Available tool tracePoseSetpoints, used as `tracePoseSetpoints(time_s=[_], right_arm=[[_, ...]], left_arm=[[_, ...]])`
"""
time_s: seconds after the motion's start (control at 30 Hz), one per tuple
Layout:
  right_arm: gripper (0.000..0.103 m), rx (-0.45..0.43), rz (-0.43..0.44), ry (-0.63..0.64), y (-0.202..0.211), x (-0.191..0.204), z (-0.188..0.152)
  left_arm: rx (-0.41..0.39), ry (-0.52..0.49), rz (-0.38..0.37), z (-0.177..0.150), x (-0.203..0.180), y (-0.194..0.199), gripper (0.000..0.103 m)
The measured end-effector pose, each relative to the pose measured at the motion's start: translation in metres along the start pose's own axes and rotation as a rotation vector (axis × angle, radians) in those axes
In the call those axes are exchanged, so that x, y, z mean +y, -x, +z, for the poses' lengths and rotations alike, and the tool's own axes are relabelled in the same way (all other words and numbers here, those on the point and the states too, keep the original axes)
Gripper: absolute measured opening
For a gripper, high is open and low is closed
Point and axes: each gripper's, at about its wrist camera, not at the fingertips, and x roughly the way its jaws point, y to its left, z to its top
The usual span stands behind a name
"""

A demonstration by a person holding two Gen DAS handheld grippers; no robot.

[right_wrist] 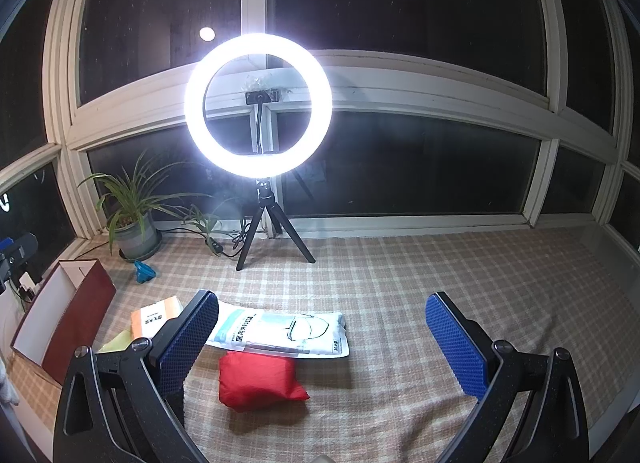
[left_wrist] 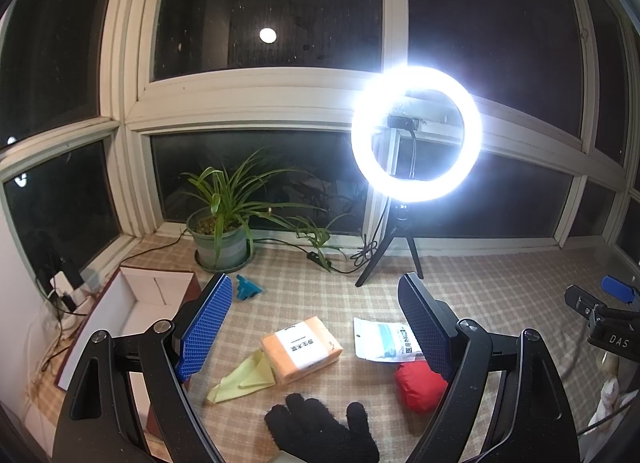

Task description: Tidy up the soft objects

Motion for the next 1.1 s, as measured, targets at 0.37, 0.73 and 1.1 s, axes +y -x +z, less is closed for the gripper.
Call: tracePoseSetpoints(time_s=[0.37,0.73,1.1], right_arm=[[0.102,0.019,0.004,0.015,-0.008,0.007,-0.001],[0.102,0.058,0.035,0.052,-0.022,0.023,-0.007],[0.102,0.17,0.171,0.104,-0.057,0.05,-0.027]], left_arm=[[0.035,0.011,0.001,-0.006,0.003,-0.01,0.085],[0.136,0.037,0.009,-0.03,0.014,-0.026,0.085],[0.308,0.115,0.002,-0.073,0.037,-0.047,0.085]])
